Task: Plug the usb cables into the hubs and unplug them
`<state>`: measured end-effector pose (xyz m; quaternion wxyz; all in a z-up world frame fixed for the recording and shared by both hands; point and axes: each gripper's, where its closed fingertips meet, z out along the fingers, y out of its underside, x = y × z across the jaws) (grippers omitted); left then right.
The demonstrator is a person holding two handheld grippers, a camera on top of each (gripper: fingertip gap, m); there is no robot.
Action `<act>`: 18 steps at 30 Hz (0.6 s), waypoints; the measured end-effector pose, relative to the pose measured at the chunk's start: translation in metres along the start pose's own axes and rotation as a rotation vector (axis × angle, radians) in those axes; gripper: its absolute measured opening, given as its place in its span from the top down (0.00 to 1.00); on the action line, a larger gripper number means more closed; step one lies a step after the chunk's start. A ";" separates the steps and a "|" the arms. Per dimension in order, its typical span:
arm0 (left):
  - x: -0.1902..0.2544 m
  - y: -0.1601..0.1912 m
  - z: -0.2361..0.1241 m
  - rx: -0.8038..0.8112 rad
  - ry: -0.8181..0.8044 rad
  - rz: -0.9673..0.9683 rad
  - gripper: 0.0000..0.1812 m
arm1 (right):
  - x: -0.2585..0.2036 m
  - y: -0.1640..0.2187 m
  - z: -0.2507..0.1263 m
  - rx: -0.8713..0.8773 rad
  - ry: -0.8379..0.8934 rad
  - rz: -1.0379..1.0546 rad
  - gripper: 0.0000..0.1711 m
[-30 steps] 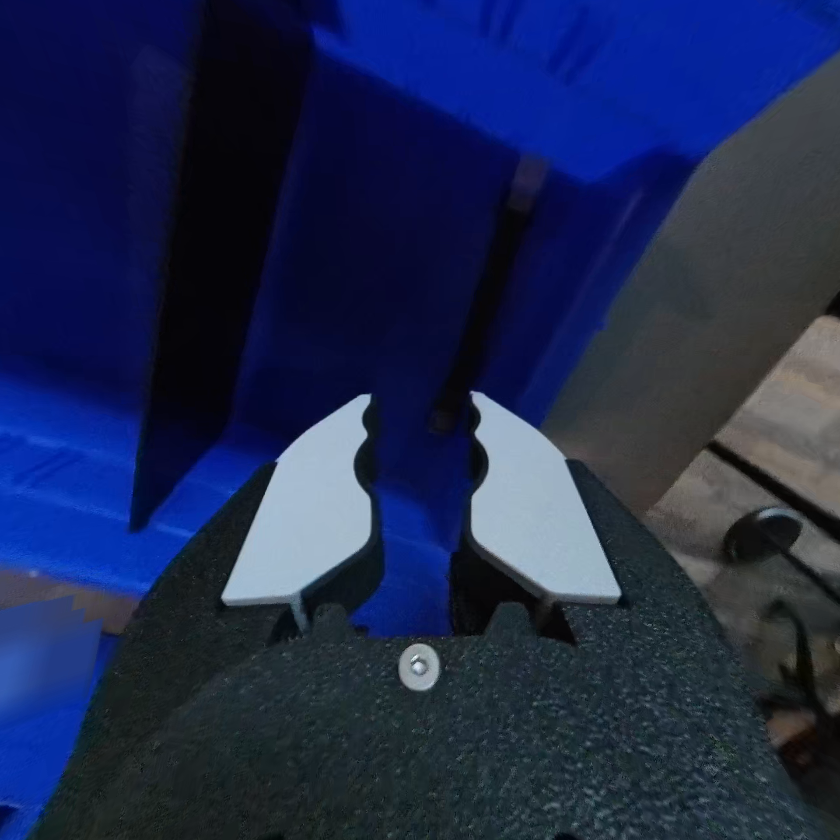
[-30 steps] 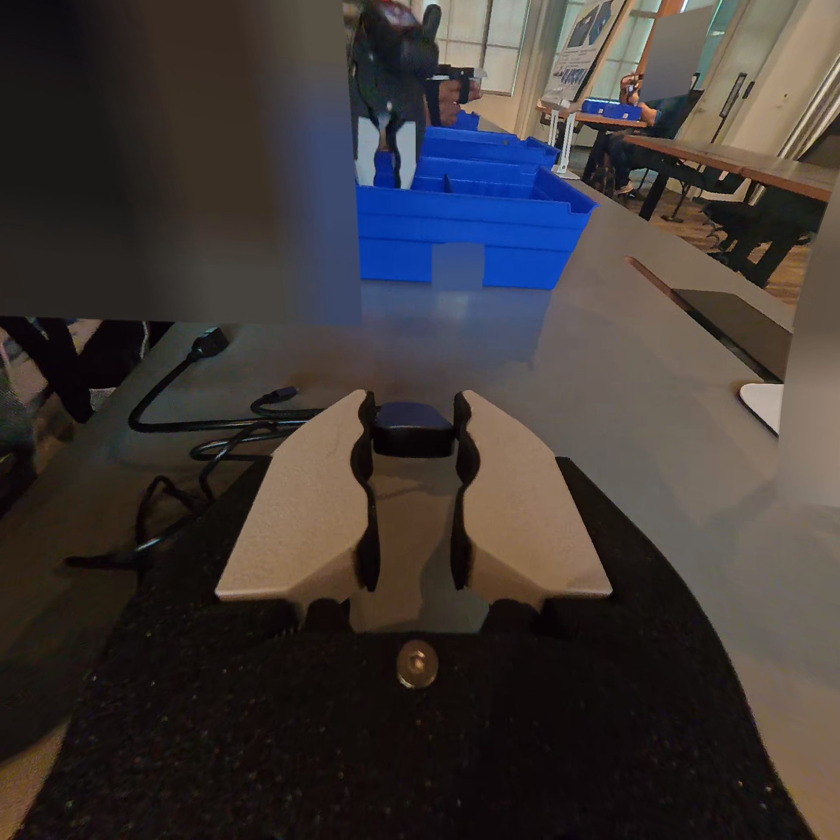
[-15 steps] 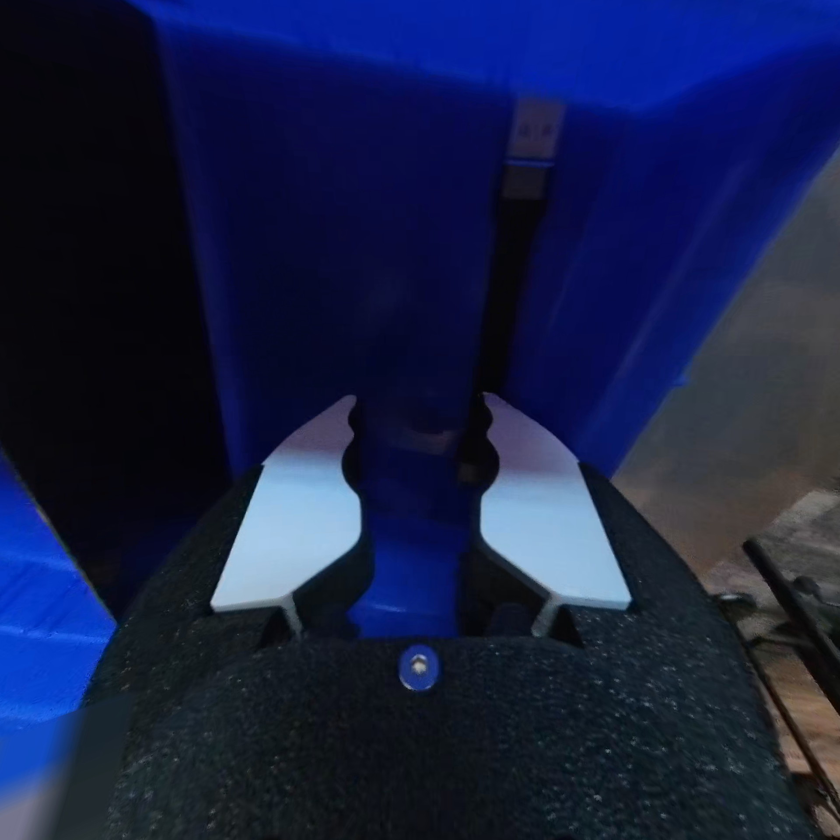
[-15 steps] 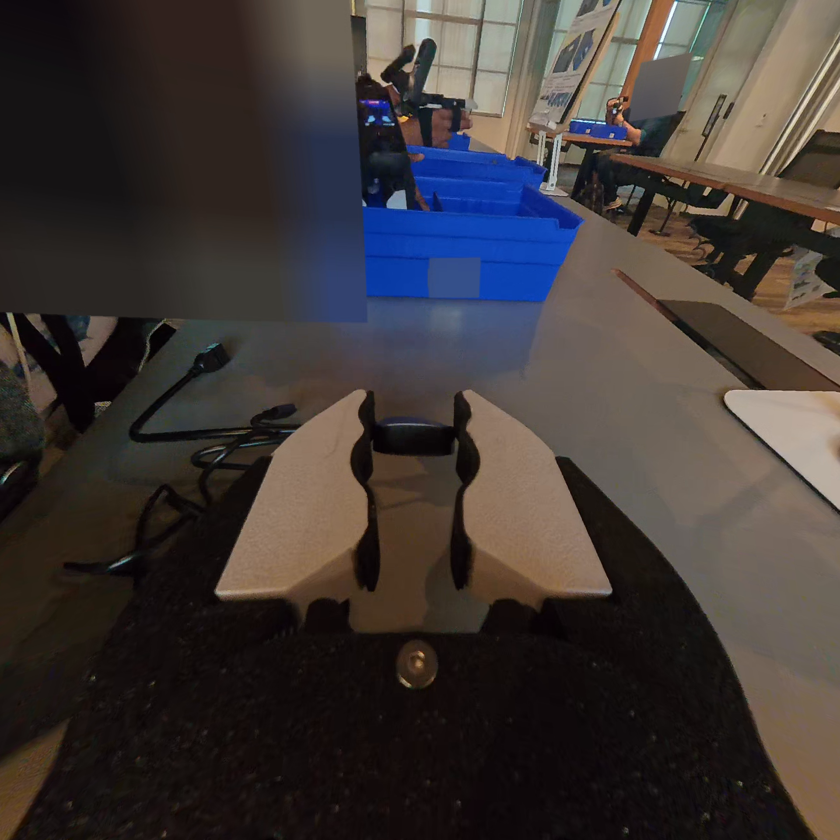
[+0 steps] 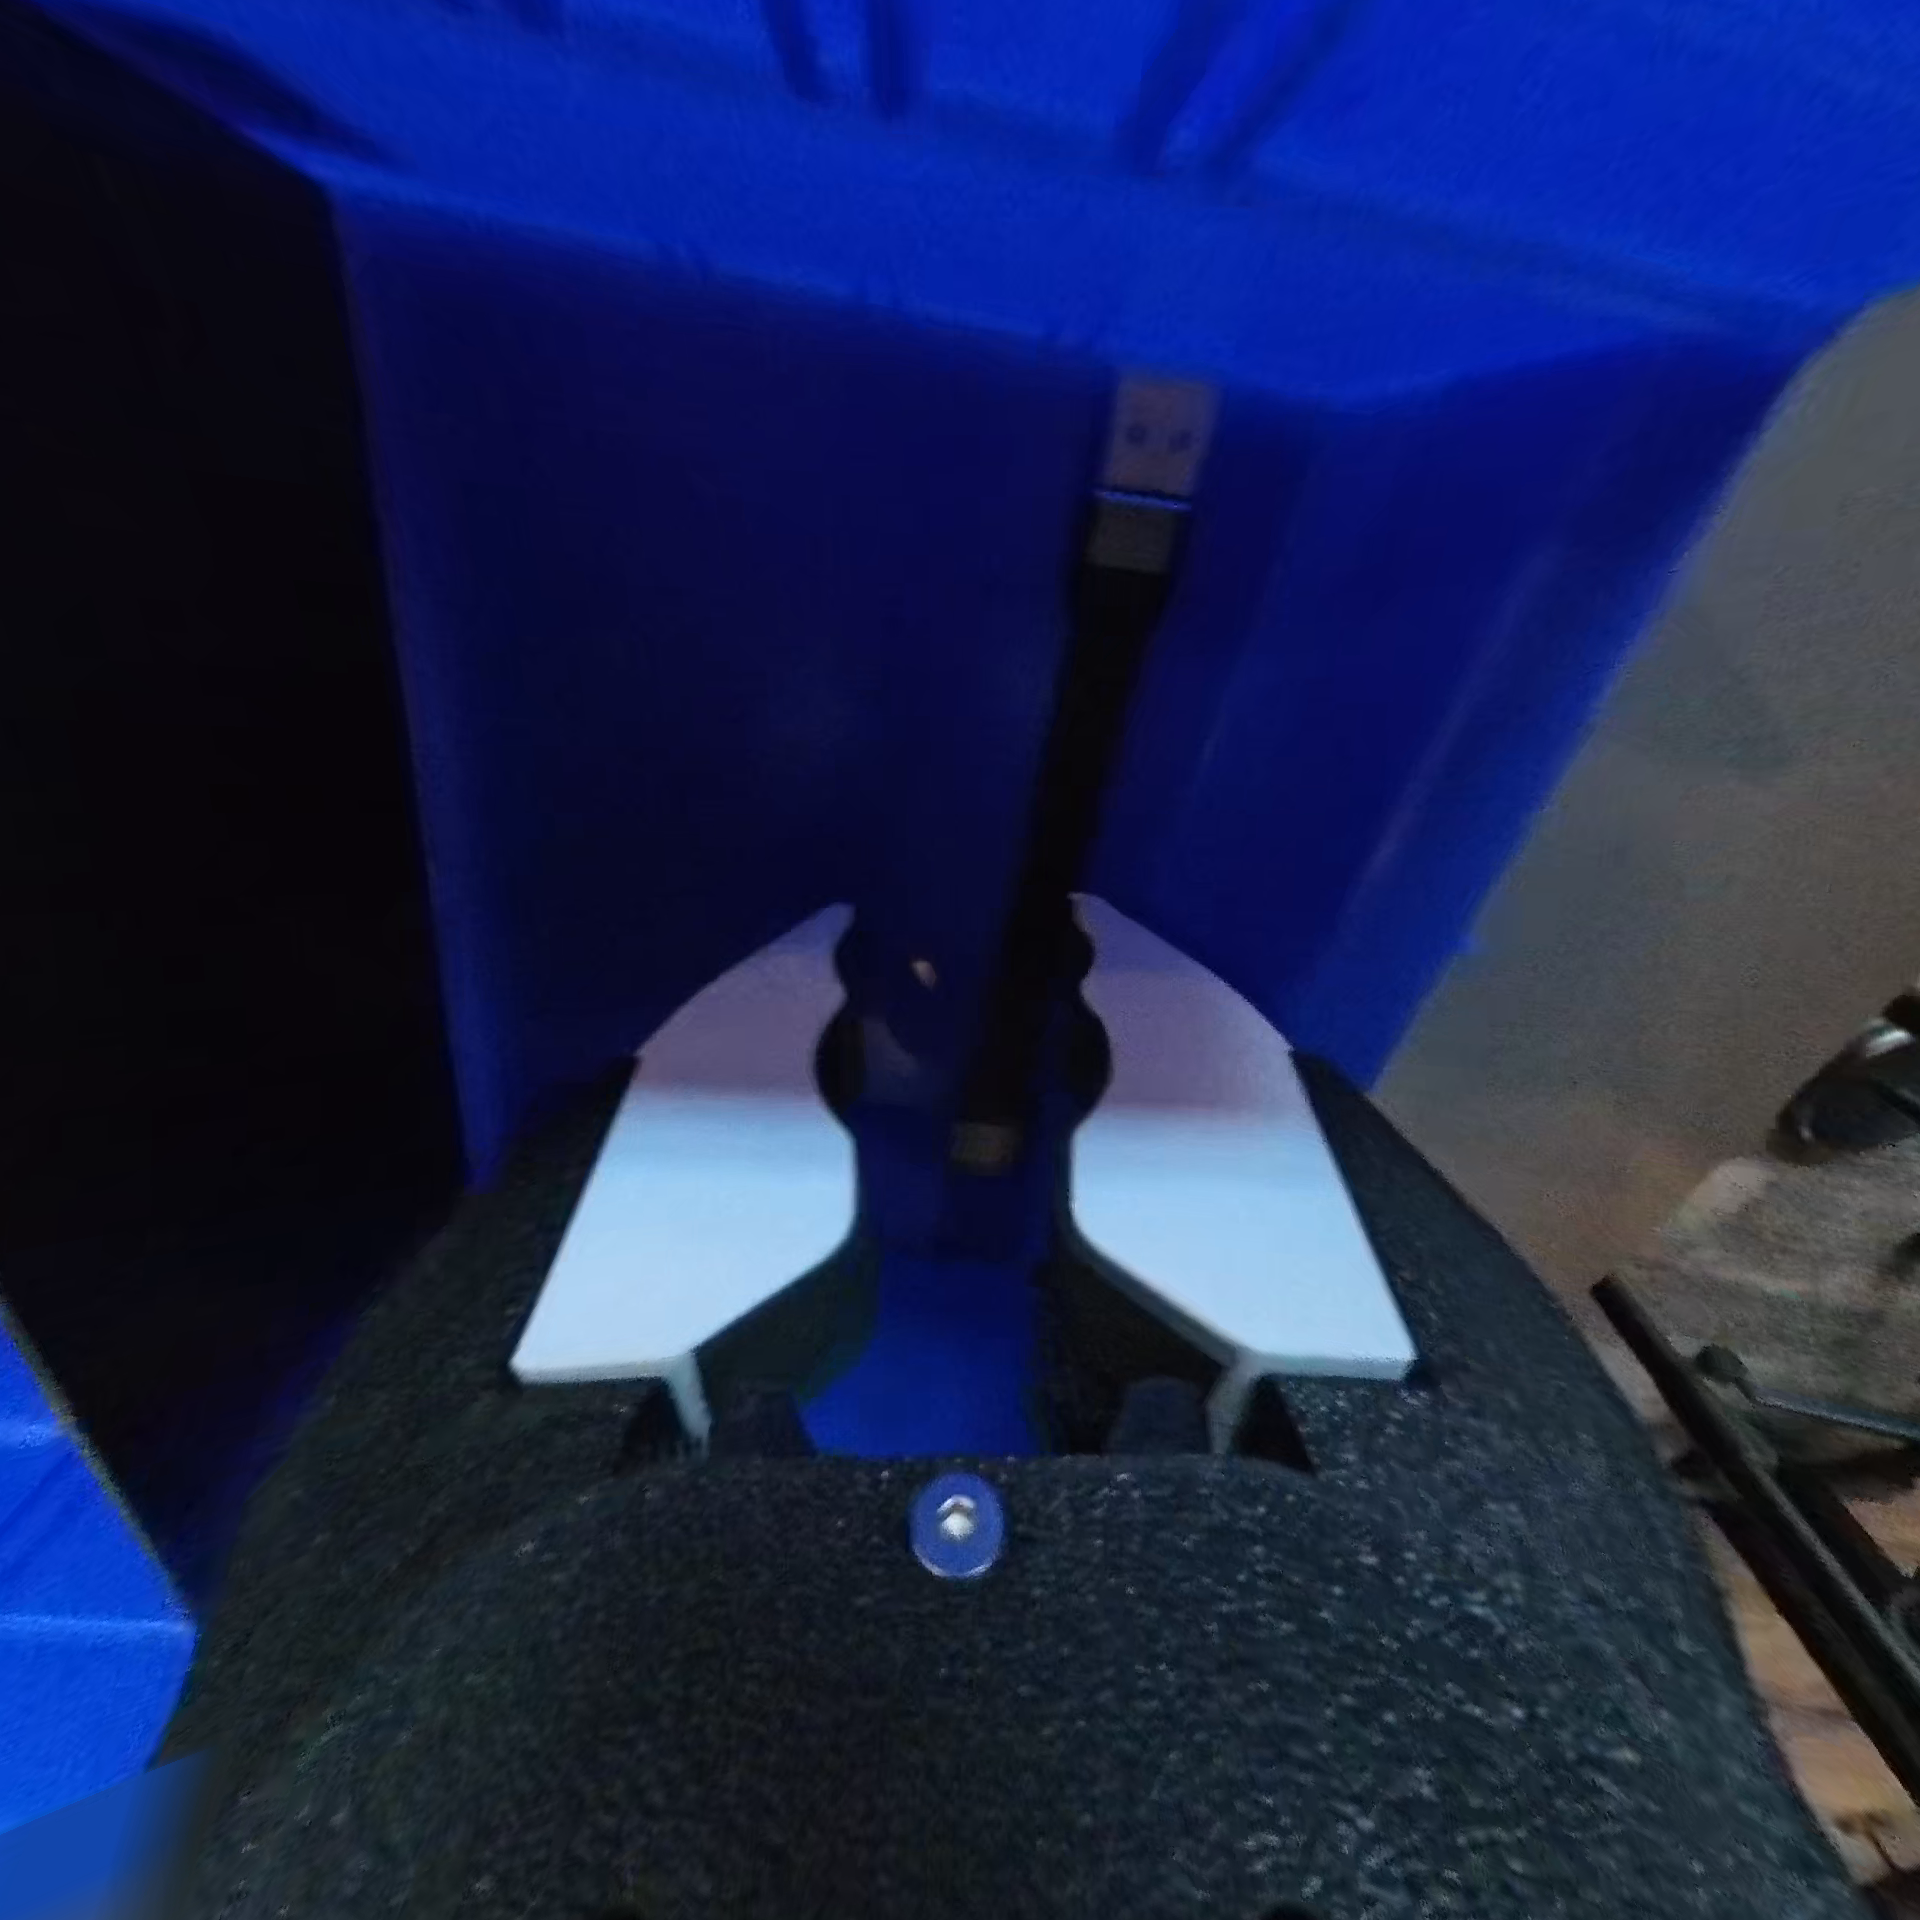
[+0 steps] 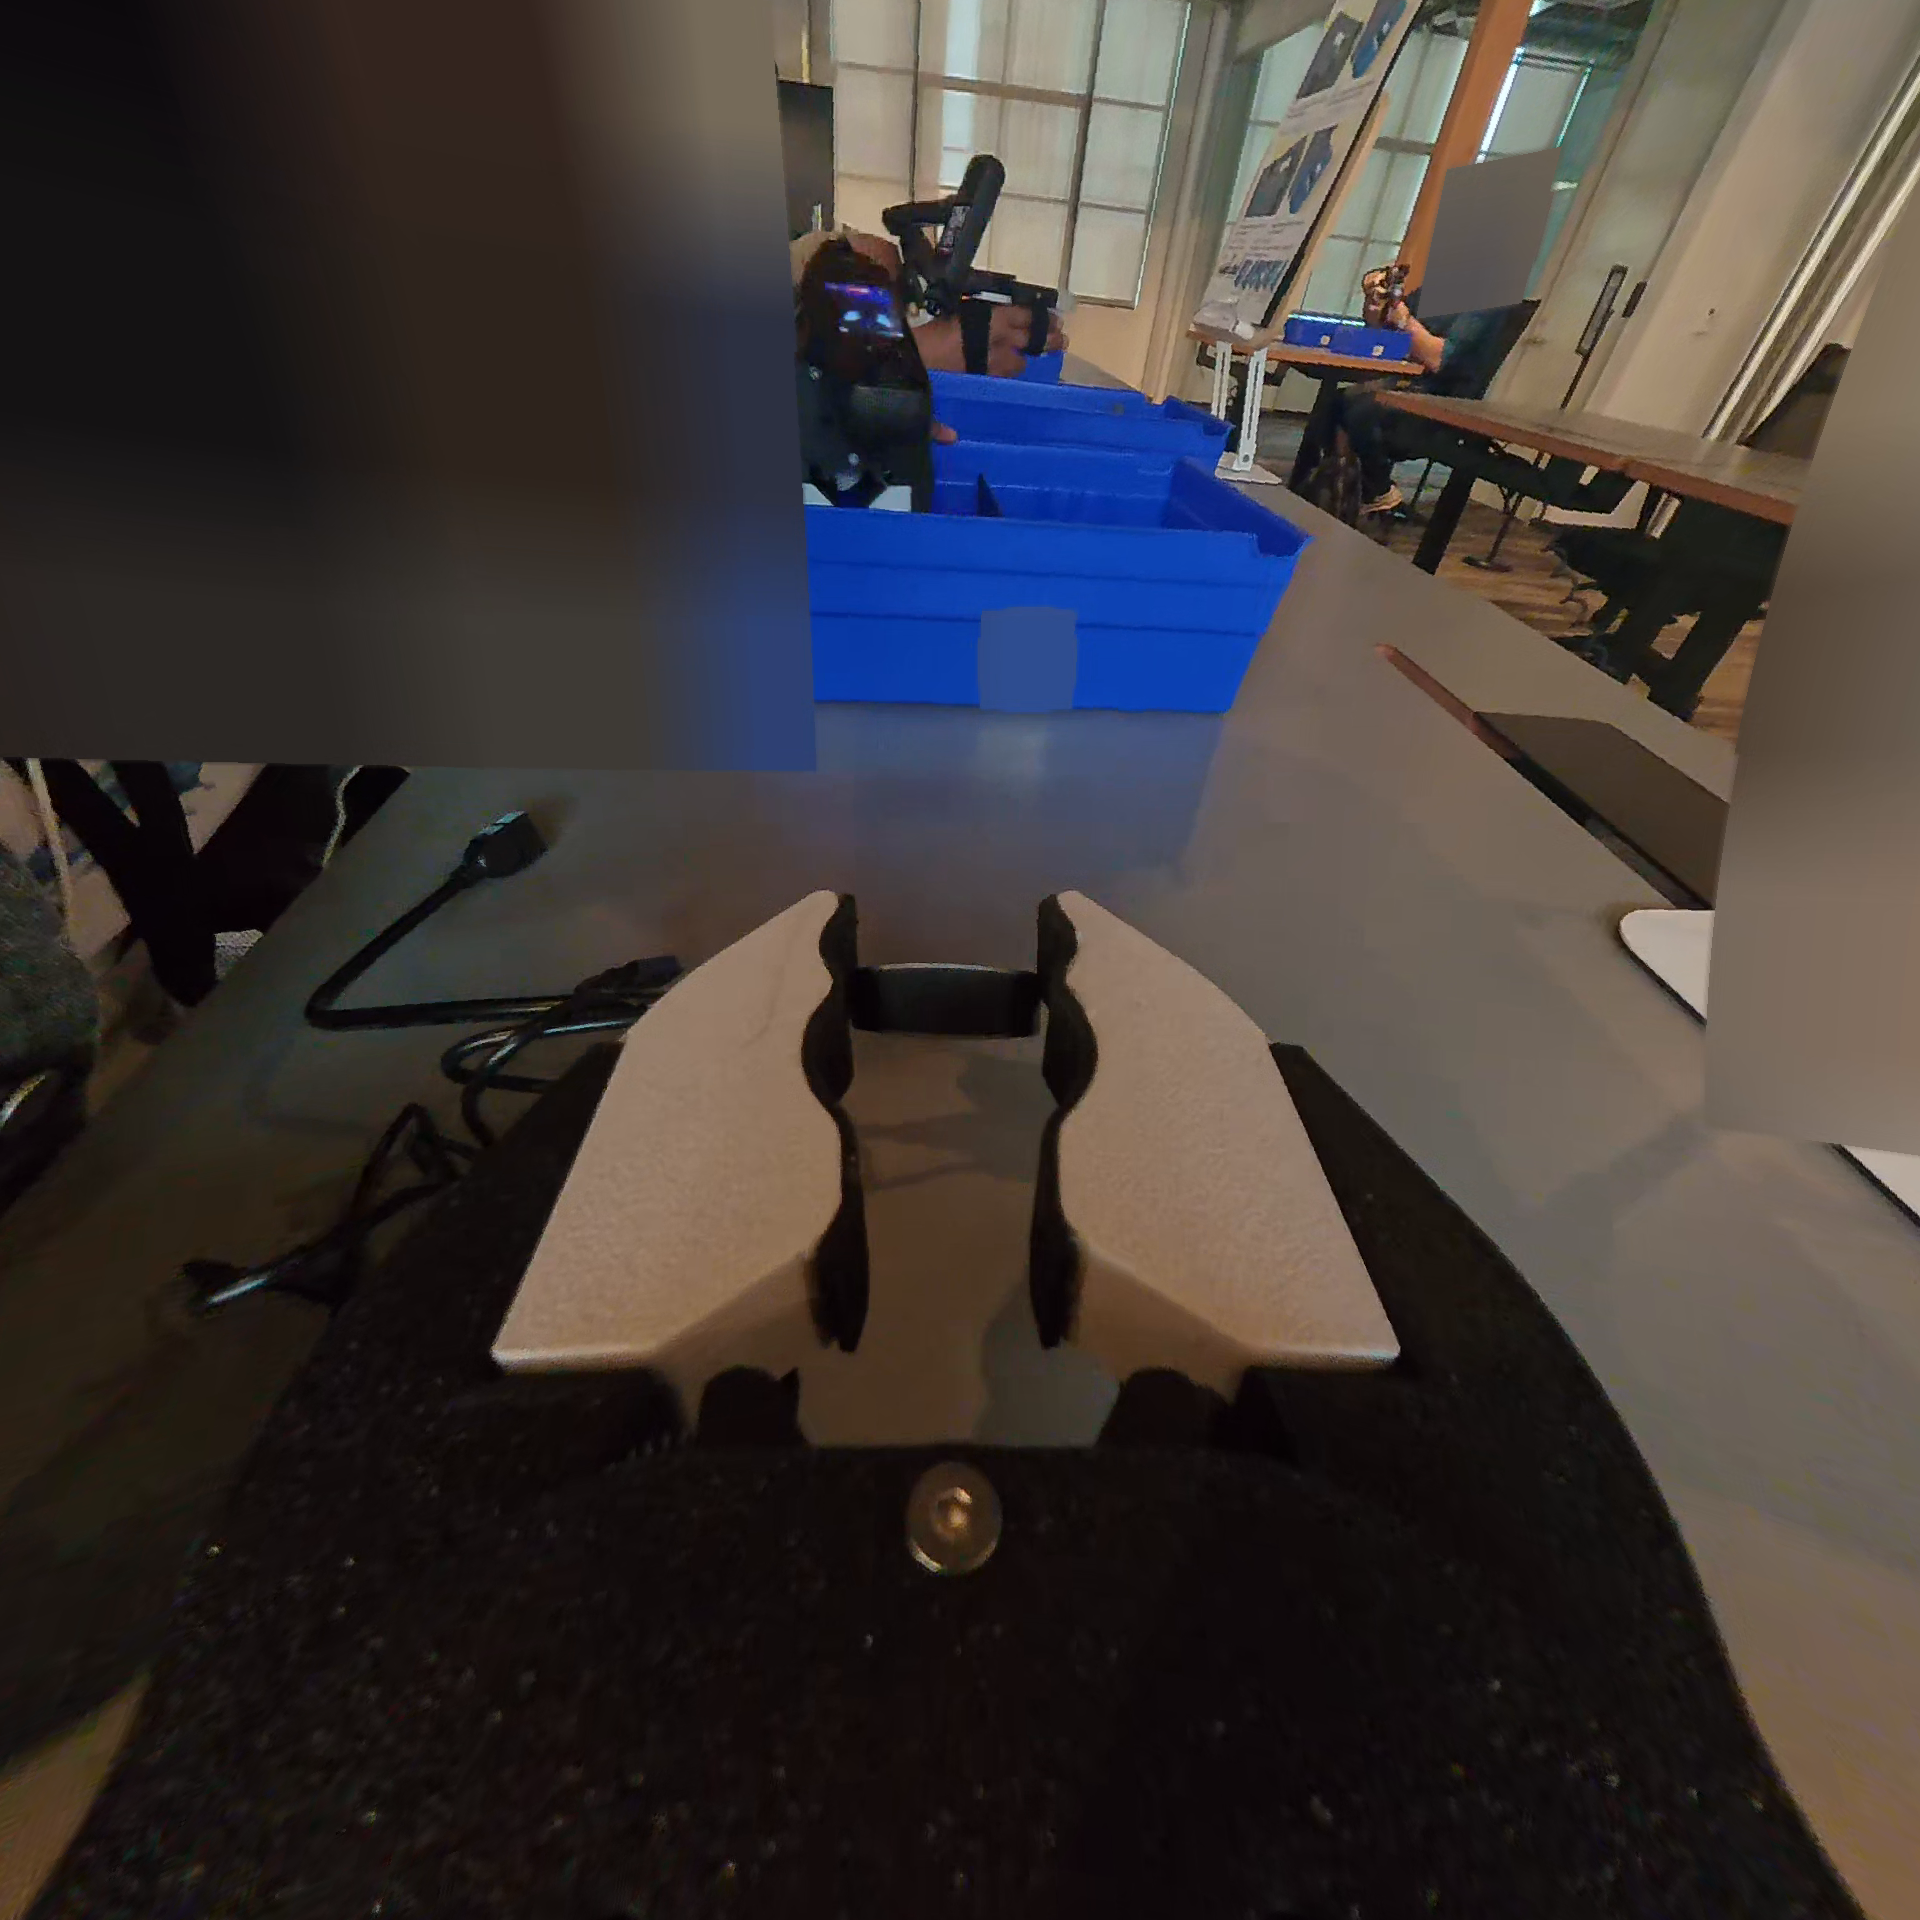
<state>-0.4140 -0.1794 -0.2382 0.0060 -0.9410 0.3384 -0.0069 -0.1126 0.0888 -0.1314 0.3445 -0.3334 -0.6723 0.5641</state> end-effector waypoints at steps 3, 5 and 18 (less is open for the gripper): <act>-0.020 0.006 -0.002 -0.014 -0.220 0.088 0.94 | 0.000 0.000 0.000 0.003 -0.004 0.002 0.81; -0.015 0.013 -0.003 -0.032 -0.189 0.061 0.94 | -0.001 0.000 0.000 0.007 -0.007 0.003 0.81; -0.028 0.001 -0.025 0.013 -0.227 -0.009 0.78 | -0.004 -0.005 0.000 0.018 -0.013 -0.009 0.81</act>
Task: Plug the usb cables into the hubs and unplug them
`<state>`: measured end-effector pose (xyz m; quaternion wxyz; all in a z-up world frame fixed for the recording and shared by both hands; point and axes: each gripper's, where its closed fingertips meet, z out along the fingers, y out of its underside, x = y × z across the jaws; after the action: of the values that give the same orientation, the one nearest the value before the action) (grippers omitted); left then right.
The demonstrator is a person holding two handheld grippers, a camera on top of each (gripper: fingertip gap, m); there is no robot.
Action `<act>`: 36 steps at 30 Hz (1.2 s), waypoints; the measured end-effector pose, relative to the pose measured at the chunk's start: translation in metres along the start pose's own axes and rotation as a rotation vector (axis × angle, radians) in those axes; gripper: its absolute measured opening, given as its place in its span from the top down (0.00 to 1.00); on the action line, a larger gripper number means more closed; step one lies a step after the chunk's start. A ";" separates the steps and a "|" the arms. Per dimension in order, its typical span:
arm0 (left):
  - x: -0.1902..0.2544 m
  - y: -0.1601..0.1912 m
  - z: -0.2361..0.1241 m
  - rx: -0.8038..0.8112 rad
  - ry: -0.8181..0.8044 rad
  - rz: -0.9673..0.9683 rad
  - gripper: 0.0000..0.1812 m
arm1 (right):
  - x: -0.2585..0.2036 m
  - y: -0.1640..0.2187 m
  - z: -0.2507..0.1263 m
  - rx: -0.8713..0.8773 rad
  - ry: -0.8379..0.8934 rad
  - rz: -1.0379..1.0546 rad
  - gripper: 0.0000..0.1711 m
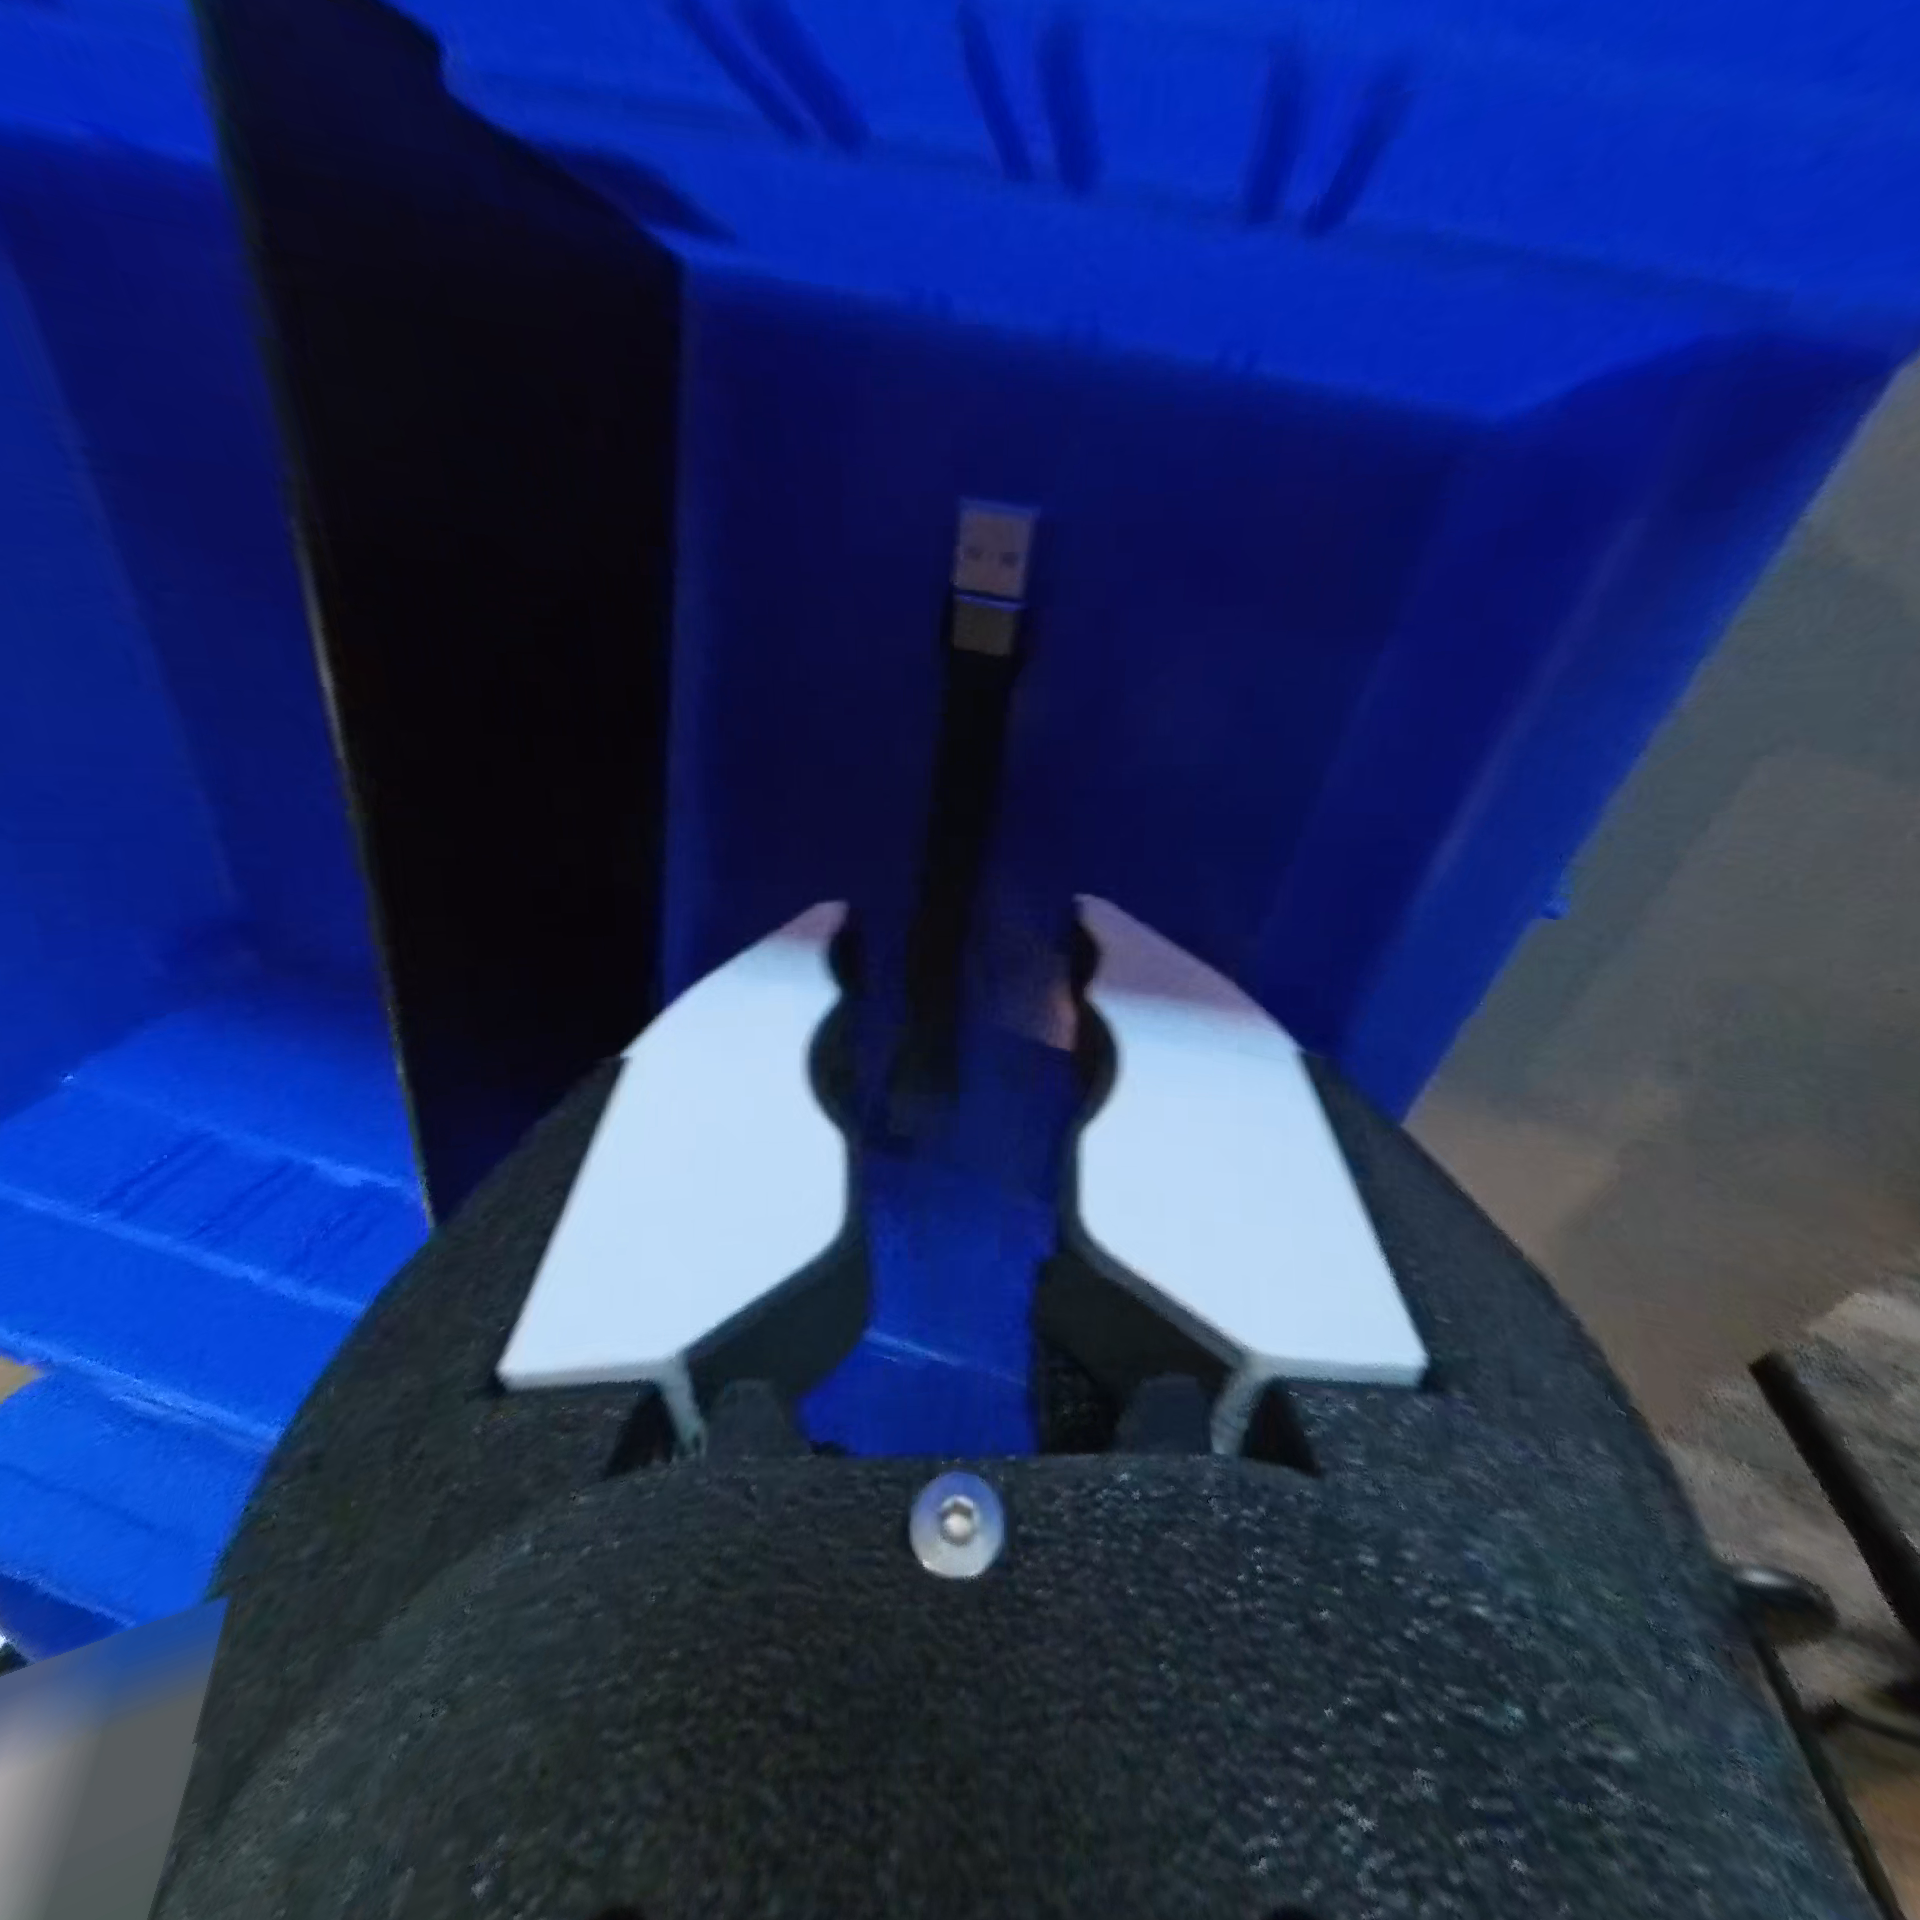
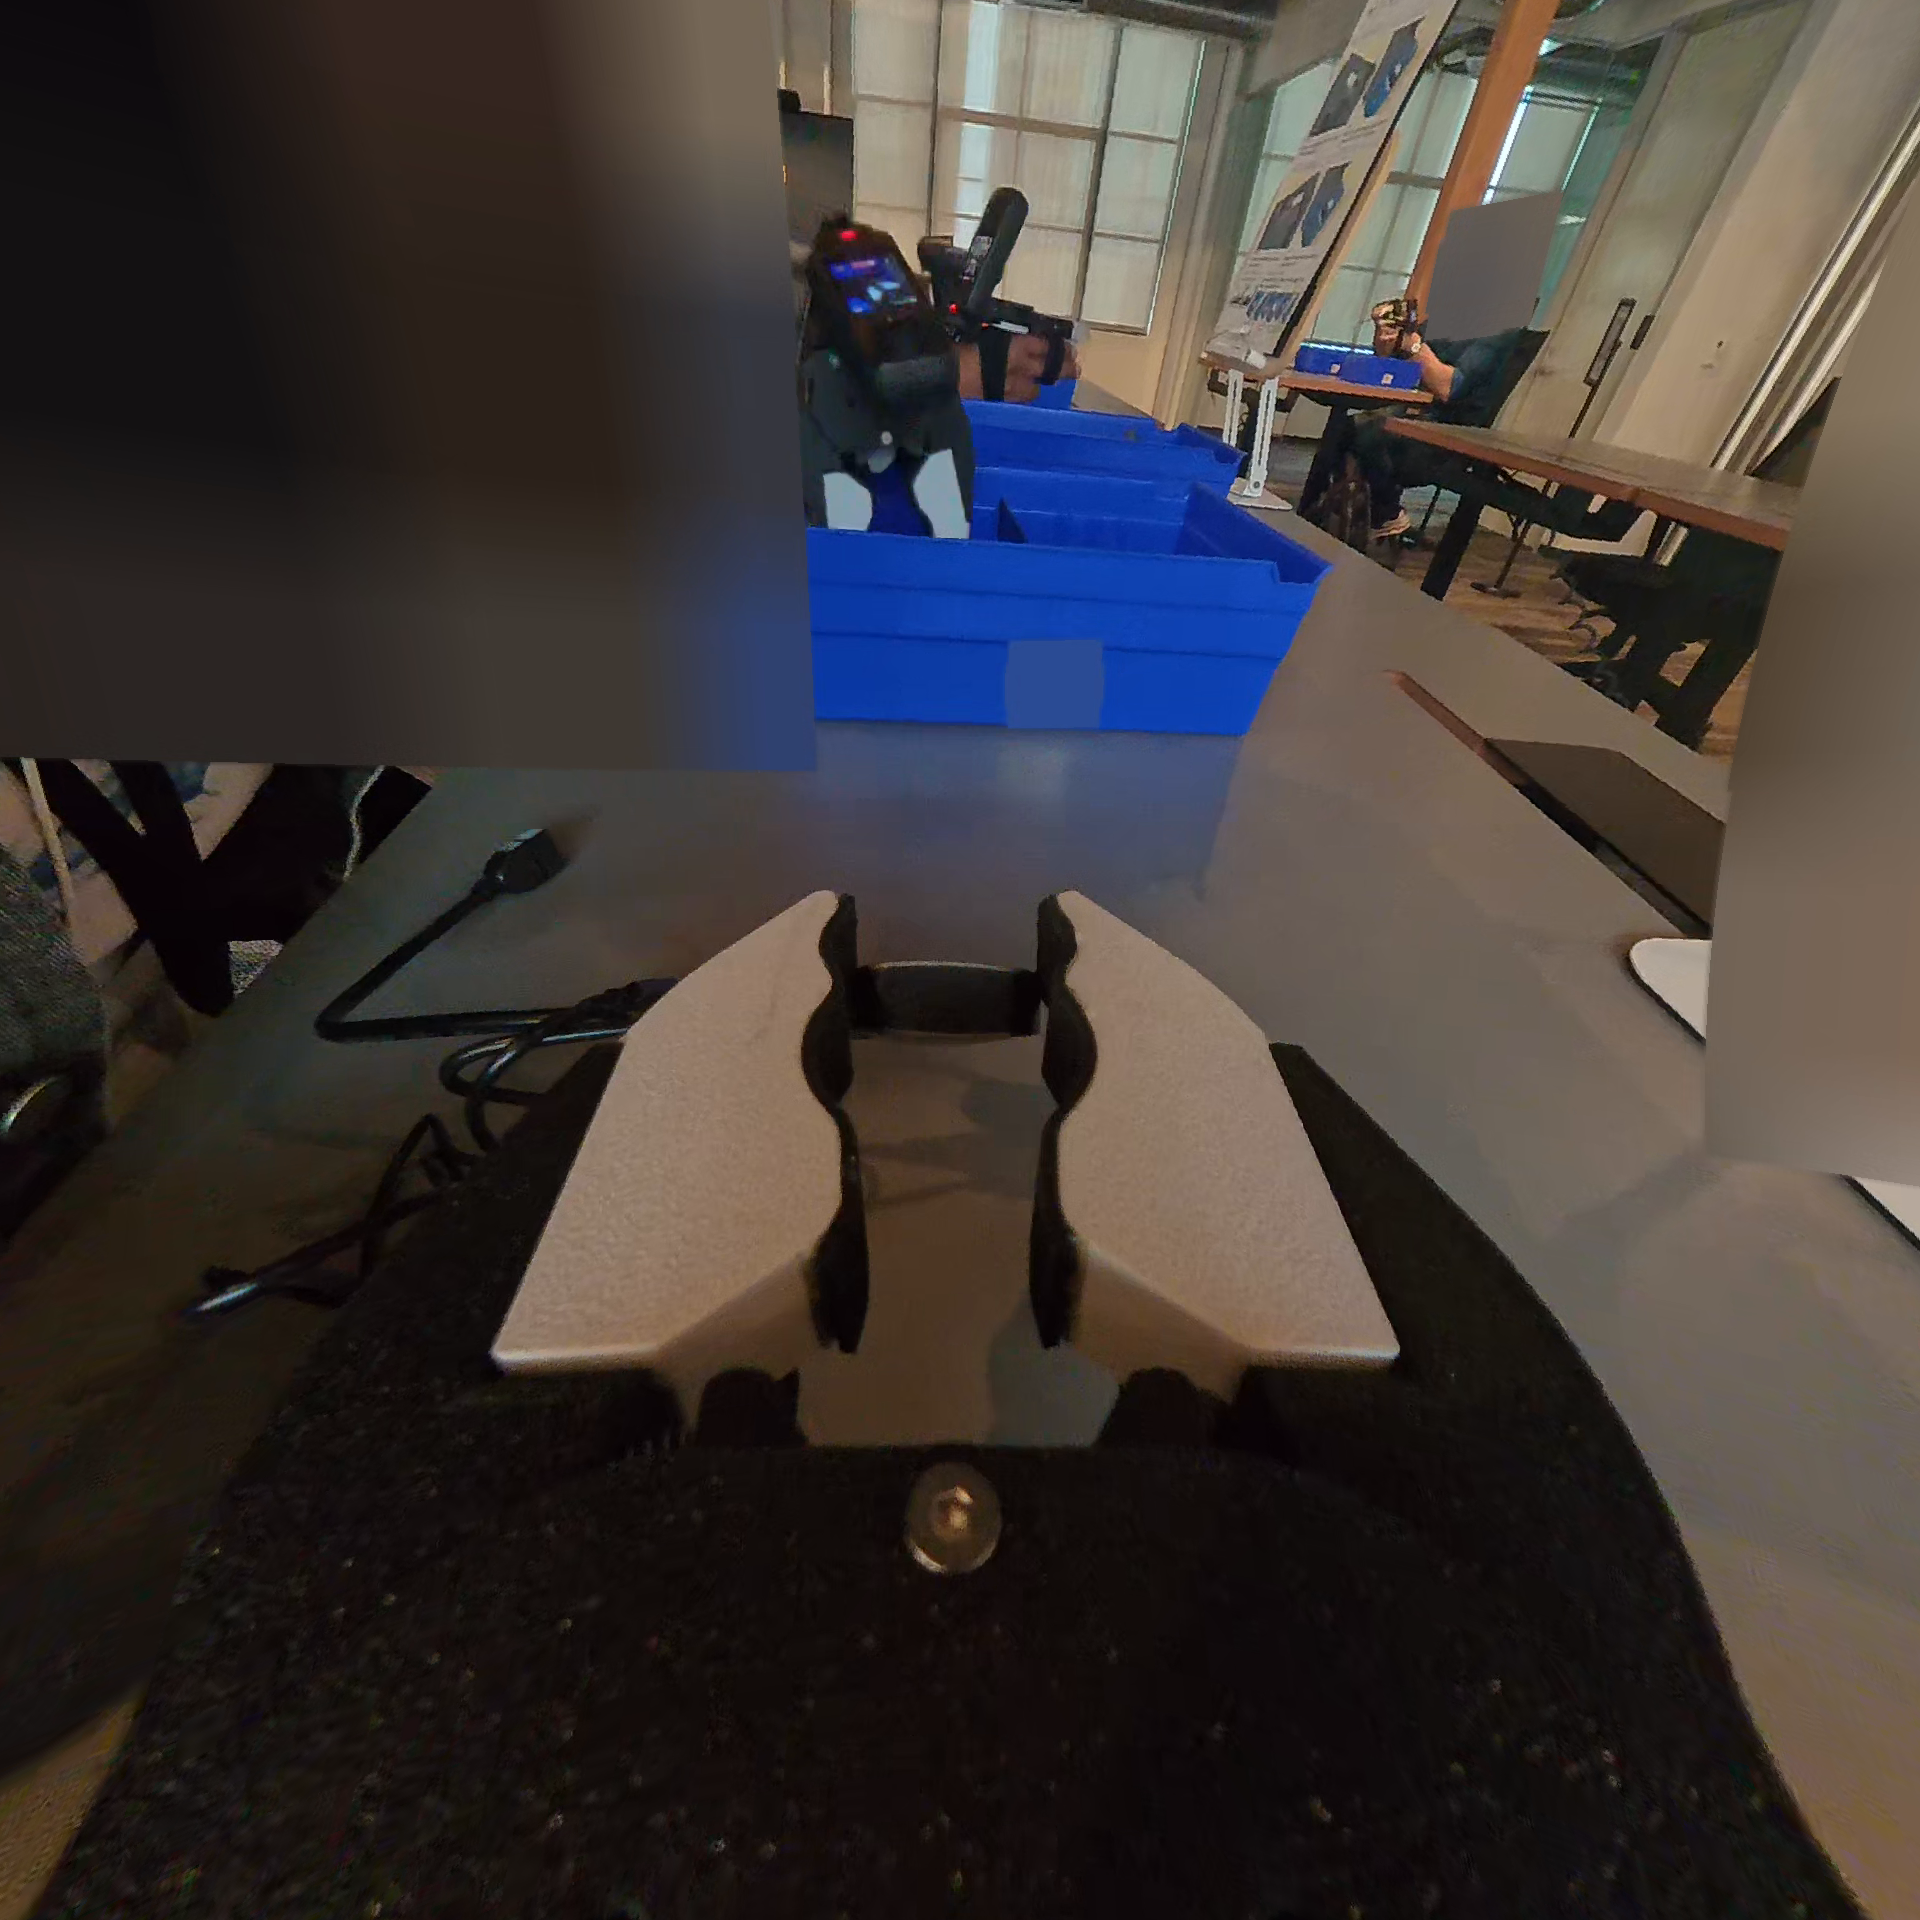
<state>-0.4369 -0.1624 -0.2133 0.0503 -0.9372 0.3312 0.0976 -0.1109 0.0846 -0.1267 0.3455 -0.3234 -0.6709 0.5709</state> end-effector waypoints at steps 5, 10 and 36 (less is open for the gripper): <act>0.001 -0.011 0.013 -0.020 0.054 0.008 0.73 | 0.000 -0.001 -0.001 0.004 -0.001 -0.003 0.81; 0.011 -0.011 0.025 -0.053 0.200 -0.020 0.85 | 0.000 -0.002 -0.001 0.014 -0.002 -0.002 0.81; -0.026 -0.099 -0.217 1.204 -0.259 -0.539 0.94 | 0.003 0.001 0.004 0.020 0.020 0.047 0.81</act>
<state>-0.3620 -0.1043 0.0067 0.6262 -0.7761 0.0737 -0.0082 -0.1156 0.0852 -0.1280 0.3419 -0.3412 -0.6540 0.5822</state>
